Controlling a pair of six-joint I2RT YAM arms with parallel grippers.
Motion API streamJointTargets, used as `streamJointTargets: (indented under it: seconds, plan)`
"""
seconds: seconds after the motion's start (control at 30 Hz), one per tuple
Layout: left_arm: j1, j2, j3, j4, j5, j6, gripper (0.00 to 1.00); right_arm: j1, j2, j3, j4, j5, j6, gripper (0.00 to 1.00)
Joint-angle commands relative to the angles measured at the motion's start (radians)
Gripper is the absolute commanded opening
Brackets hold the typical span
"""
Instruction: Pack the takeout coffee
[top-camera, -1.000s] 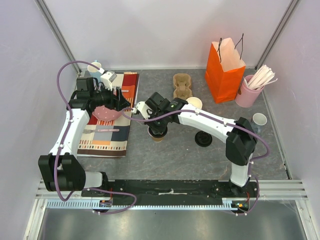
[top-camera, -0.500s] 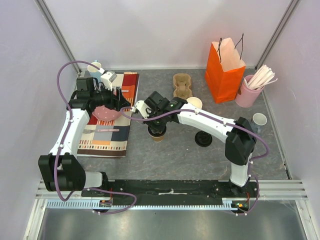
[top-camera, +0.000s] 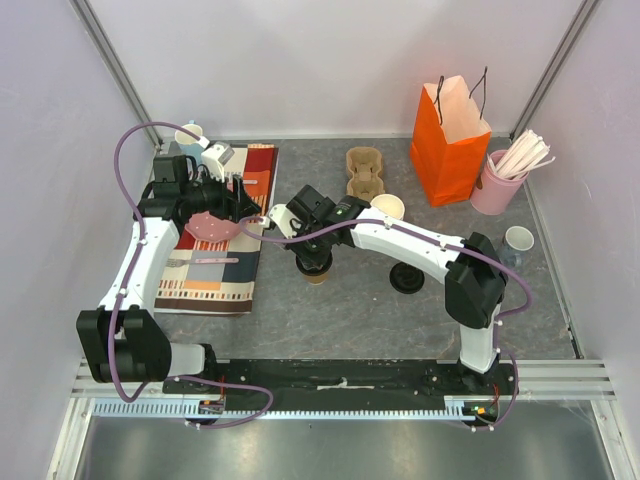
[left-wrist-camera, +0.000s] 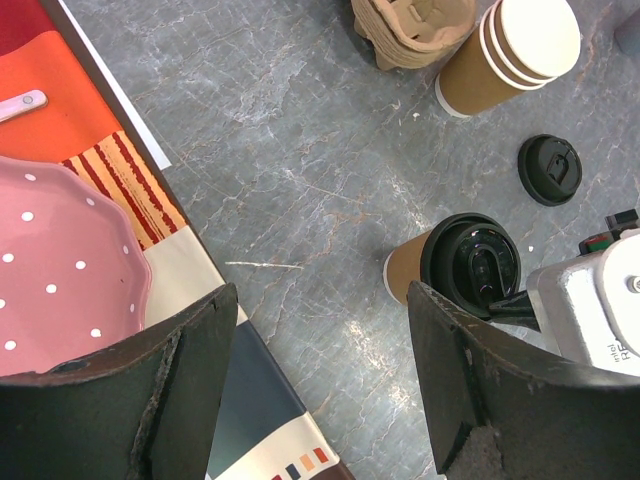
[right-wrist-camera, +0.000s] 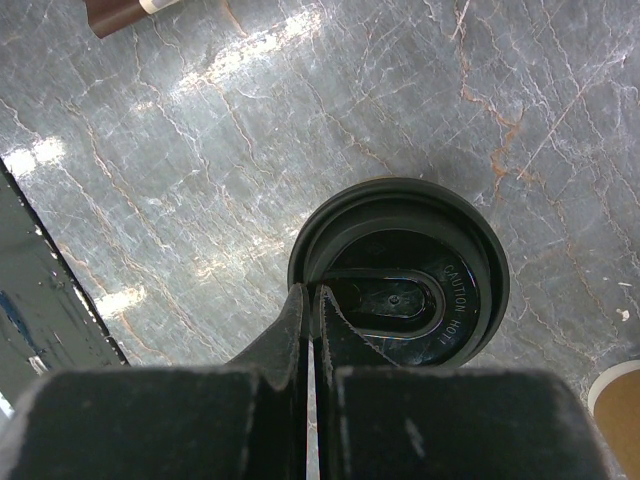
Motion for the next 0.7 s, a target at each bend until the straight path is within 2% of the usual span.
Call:
streamJointTargets:
  seconds: [0.0,0.2,0.23,0.33,0.37,0.43,0.57,0.6,0.67]
  plan:
    - [-0.005,-0.017,0.001,0.006,-0.002,0.034,0.76,0.007,0.011,0.019,0.014,-0.017,-0.002,0.0]
    - [-0.003,-0.016,0.001,0.006,-0.001,0.034,0.76,0.006,0.005,0.012,0.014,-0.01,0.003,0.0]
    - [-0.003,-0.014,0.002,0.006,-0.001,0.034,0.76,0.006,0.003,0.015,0.014,-0.01,0.006,0.02]
    - [-0.003,-0.014,0.001,0.006,0.002,0.034,0.76,0.006,-0.004,0.019,0.015,-0.015,0.009,0.21]
    - [-0.003,-0.014,0.001,0.006,0.002,0.034,0.76,0.007,-0.006,0.02,0.014,-0.02,0.009,0.24]
    - [-0.003,-0.013,-0.001,0.007,0.002,0.037,0.76,0.006,-0.006,0.023,0.015,-0.024,0.012,0.3]
    - [-0.003,-0.014,-0.001,0.01,0.004,0.034,0.76,0.006,-0.01,0.029,0.014,-0.018,0.015,0.34]
    - [-0.005,-0.014,-0.001,0.009,0.005,0.034,0.76,0.007,-0.012,0.035,0.014,-0.018,0.016,0.39]
    - [-0.003,-0.013,-0.001,0.009,0.005,0.035,0.76,0.007,-0.026,0.046,0.014,-0.035,0.021,0.42]
